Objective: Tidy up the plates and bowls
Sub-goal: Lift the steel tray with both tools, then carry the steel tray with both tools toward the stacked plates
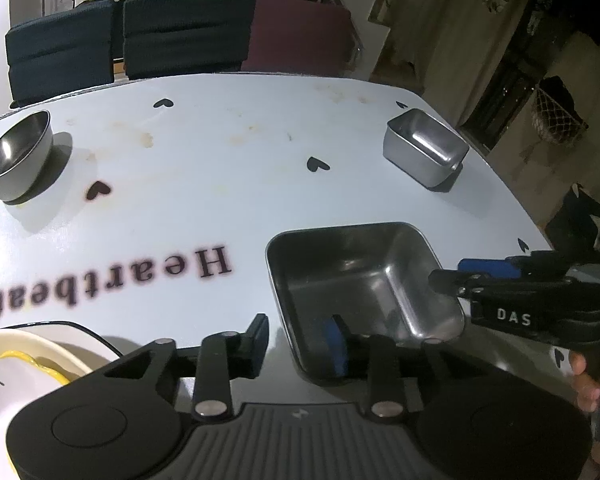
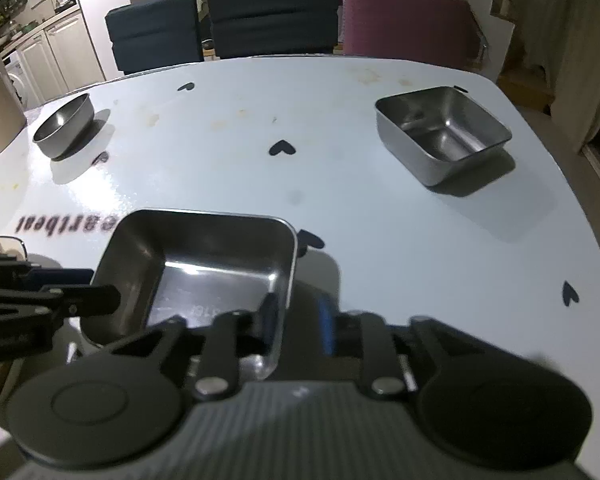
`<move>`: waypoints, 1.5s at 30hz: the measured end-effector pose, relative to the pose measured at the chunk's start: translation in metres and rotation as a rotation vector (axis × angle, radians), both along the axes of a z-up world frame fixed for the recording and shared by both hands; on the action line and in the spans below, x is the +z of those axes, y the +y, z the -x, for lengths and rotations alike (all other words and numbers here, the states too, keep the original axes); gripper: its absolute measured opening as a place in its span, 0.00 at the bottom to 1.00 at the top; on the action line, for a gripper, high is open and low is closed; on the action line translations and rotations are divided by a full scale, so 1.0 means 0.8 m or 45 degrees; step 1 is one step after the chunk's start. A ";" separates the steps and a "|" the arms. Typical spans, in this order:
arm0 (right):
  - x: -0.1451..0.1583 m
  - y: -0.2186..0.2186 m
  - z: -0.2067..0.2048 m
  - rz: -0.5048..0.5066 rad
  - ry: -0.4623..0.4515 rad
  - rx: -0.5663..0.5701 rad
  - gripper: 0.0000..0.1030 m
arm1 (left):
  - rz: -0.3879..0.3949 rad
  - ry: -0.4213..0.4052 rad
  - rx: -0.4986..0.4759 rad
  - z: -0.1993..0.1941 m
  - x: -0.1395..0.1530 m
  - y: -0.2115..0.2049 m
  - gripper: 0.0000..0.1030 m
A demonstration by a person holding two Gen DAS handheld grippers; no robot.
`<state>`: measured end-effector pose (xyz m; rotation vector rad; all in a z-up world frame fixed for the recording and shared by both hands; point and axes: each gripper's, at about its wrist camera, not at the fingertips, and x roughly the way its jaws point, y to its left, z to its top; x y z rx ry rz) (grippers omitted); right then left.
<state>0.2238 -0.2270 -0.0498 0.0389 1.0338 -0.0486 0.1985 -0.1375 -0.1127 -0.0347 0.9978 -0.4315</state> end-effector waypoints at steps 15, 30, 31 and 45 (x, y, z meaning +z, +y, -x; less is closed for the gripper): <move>0.074 -0.040 0.020 0.122 -0.227 -0.085 0.97 | 0.142 -0.149 0.157 0.032 0.068 -0.005 1.00; 0.106 -0.162 -0.013 0.102 -0.413 -0.036 1.00 | 0.331 -0.269 0.180 0.020 0.094 -0.140 1.00; 0.107 -0.167 -0.018 0.100 -0.425 -0.031 1.00 | 0.322 -0.275 0.186 0.016 0.092 -0.151 1.00; 0.065 -0.276 -0.150 0.053 -0.347 -0.060 0.98 | 0.462 0.037 0.493 -0.109 0.002 -0.201 0.67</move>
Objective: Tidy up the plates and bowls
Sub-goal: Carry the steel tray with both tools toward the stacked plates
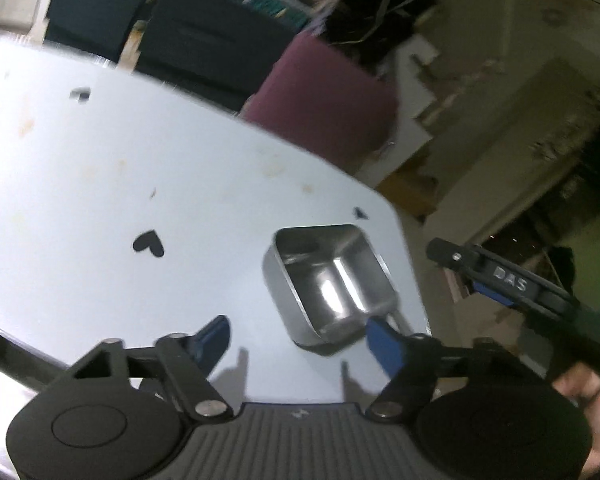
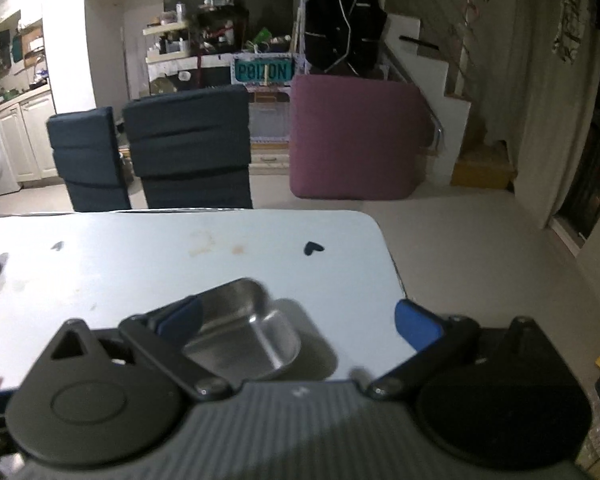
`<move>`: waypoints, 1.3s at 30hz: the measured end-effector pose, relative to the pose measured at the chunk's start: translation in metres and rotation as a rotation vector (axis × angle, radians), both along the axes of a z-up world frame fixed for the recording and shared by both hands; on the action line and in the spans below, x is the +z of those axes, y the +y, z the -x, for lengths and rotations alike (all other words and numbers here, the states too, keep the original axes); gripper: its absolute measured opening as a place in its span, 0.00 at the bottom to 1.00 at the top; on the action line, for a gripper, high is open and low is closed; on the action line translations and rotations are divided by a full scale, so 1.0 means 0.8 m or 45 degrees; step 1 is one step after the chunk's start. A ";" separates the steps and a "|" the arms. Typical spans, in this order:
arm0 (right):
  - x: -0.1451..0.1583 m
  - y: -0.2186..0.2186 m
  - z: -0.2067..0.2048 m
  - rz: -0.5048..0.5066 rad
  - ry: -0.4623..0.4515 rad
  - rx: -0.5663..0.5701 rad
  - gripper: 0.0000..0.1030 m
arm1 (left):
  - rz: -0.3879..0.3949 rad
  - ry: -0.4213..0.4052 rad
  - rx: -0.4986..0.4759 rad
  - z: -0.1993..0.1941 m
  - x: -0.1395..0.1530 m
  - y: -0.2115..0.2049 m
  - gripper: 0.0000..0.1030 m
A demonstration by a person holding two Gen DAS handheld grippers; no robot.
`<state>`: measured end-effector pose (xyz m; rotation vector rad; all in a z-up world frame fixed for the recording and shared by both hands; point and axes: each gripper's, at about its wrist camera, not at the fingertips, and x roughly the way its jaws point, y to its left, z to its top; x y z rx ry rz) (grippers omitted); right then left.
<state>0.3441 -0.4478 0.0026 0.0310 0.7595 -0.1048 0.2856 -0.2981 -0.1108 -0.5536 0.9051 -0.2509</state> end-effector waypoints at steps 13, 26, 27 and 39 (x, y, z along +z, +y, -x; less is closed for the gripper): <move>-0.099 0.006 -0.082 -0.053 0.199 0.138 0.53 | 0.004 0.115 -0.003 -0.062 -0.051 -0.012 0.49; -0.084 0.012 -0.029 -0.072 0.222 0.137 0.06 | -0.068 0.071 -0.121 -0.058 -0.028 -0.007 0.09; -0.078 0.014 -0.022 -0.078 0.207 0.134 0.06 | -0.067 0.059 -0.123 -0.060 -0.023 -0.005 0.09; 0.004 0.061 0.063 -0.074 0.050 0.047 0.04 | -0.097 -0.090 -0.246 0.000 0.056 0.038 0.07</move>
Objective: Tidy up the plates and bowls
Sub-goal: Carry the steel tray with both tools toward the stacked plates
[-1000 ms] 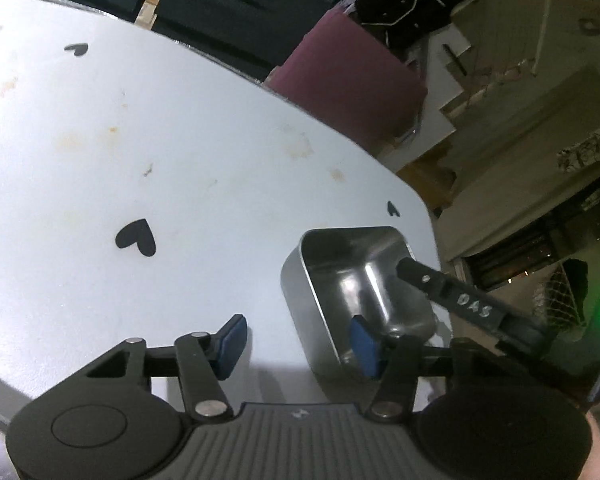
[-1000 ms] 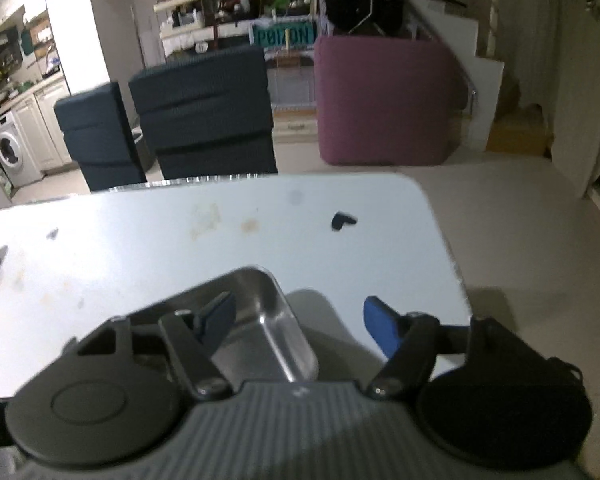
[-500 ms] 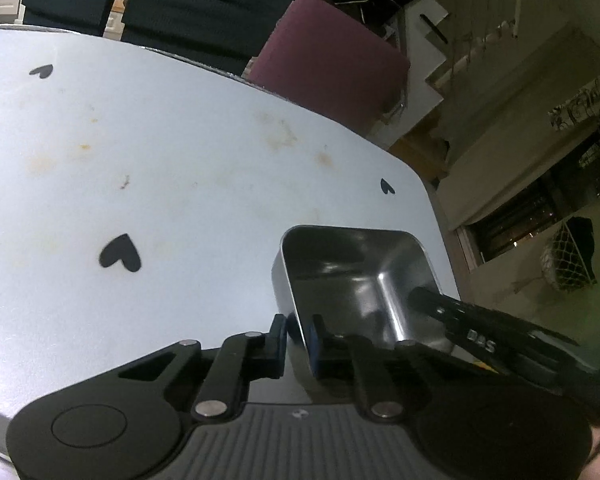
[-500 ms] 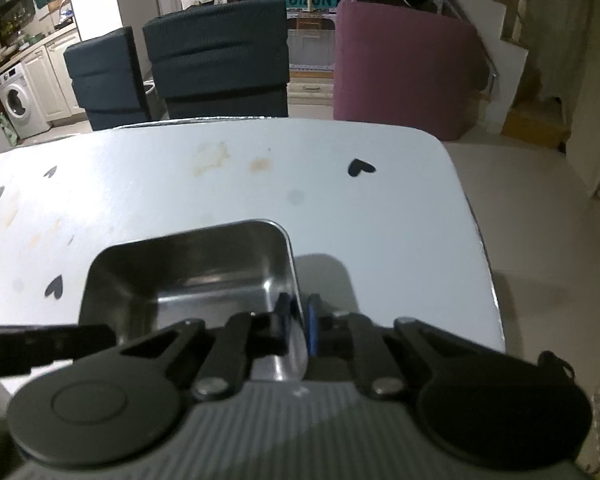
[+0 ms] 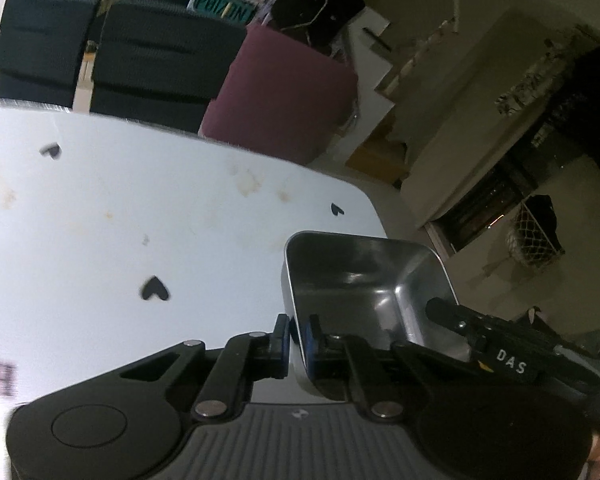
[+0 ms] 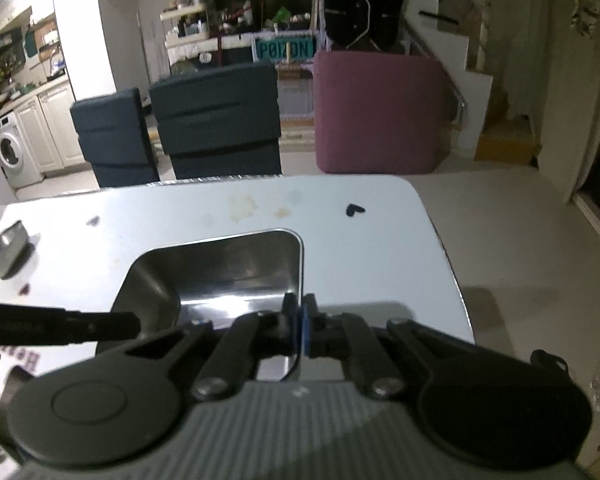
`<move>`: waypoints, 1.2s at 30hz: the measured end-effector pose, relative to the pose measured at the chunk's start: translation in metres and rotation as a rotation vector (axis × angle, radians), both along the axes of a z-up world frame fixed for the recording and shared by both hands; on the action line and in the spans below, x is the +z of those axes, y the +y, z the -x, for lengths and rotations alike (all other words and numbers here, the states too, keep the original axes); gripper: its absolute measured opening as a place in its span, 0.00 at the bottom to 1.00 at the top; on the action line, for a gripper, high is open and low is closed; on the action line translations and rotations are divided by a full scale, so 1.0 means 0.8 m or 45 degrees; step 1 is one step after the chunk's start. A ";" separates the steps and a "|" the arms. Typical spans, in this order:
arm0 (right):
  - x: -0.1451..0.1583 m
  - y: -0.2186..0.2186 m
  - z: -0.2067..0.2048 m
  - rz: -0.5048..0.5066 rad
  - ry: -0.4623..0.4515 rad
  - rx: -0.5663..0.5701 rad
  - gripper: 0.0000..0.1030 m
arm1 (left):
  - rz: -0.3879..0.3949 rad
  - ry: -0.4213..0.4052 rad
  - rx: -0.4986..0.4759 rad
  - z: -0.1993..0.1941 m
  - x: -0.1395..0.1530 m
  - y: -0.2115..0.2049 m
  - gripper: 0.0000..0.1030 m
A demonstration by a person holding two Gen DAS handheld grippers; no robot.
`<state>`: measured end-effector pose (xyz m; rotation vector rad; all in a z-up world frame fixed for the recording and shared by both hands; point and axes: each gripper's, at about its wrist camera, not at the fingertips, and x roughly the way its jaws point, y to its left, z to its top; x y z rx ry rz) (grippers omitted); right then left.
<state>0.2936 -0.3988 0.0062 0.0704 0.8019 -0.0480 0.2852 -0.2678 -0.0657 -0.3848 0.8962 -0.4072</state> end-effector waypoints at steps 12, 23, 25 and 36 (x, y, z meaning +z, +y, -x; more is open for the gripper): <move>0.051 0.083 0.083 -0.089 -0.095 -0.017 0.05 | -0.063 -0.109 -0.065 0.078 0.055 0.086 0.07; 0.047 0.167 0.133 -0.172 -0.096 -0.040 0.07 | -0.226 -0.149 -0.165 0.128 0.050 0.153 0.08; 0.039 0.174 0.139 -0.182 -0.093 -0.032 0.07 | -0.228 -0.140 -0.173 0.128 0.040 0.160 0.08; 0.019 0.193 0.132 -0.150 -0.036 -0.040 0.10 | -0.282 -0.113 -0.183 0.115 -0.004 0.162 0.08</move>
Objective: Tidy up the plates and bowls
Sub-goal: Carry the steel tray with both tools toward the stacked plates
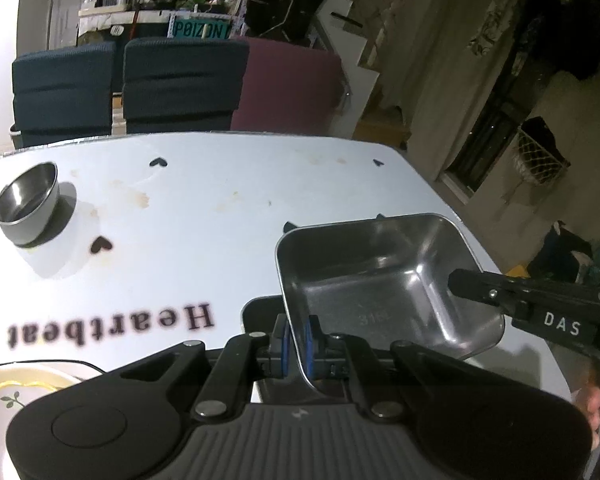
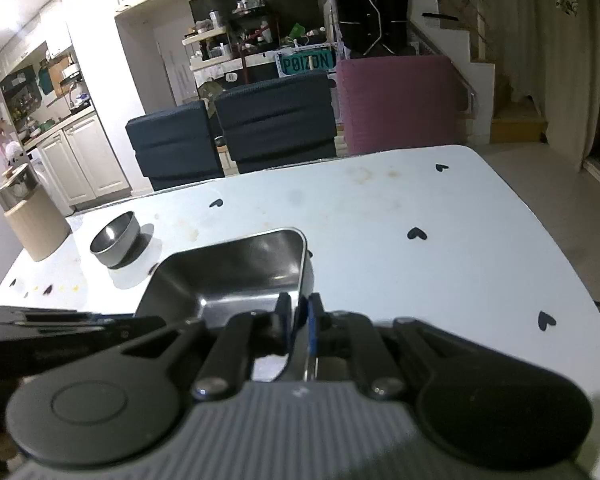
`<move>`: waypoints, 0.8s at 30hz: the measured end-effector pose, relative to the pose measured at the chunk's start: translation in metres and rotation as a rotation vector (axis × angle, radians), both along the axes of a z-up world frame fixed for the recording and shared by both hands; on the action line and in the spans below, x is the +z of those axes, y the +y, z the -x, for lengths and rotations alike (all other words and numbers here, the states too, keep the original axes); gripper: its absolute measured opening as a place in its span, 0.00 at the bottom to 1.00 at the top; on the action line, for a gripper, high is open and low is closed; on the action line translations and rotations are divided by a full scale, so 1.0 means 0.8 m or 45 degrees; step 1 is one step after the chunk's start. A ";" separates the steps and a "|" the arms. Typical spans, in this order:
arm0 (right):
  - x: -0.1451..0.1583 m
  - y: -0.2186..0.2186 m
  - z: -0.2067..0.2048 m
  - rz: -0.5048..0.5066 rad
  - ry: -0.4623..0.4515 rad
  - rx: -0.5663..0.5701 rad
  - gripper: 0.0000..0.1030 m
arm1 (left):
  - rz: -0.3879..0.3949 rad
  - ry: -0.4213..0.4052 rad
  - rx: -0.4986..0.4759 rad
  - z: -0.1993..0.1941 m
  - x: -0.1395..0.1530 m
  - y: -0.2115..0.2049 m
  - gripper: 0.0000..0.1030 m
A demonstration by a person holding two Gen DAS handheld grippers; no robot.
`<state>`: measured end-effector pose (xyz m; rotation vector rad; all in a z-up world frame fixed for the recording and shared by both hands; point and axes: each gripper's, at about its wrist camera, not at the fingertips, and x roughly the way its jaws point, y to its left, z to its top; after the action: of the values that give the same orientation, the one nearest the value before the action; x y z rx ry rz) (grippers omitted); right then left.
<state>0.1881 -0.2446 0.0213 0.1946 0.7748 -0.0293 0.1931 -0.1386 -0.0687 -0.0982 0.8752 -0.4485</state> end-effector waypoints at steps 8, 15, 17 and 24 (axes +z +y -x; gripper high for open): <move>-0.019 0.023 -0.011 0.040 0.085 0.071 0.13 | -0.036 0.068 0.046 -0.008 -0.025 0.010 0.08; -0.024 0.029 -0.014 0.076 0.109 0.088 0.14 | -0.071 0.081 0.040 -0.010 -0.039 0.005 0.08; -0.025 0.028 -0.014 0.075 0.116 0.093 0.14 | -0.074 0.101 0.043 -0.011 -0.045 0.006 0.08; -0.033 0.033 -0.020 0.127 0.153 0.125 0.14 | -0.108 0.104 0.036 -0.011 -0.054 0.002 0.08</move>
<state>0.2040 -0.2183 -0.0052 0.0602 0.8999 0.0136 0.2017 -0.1374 -0.1120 -0.0511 0.9705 -0.3828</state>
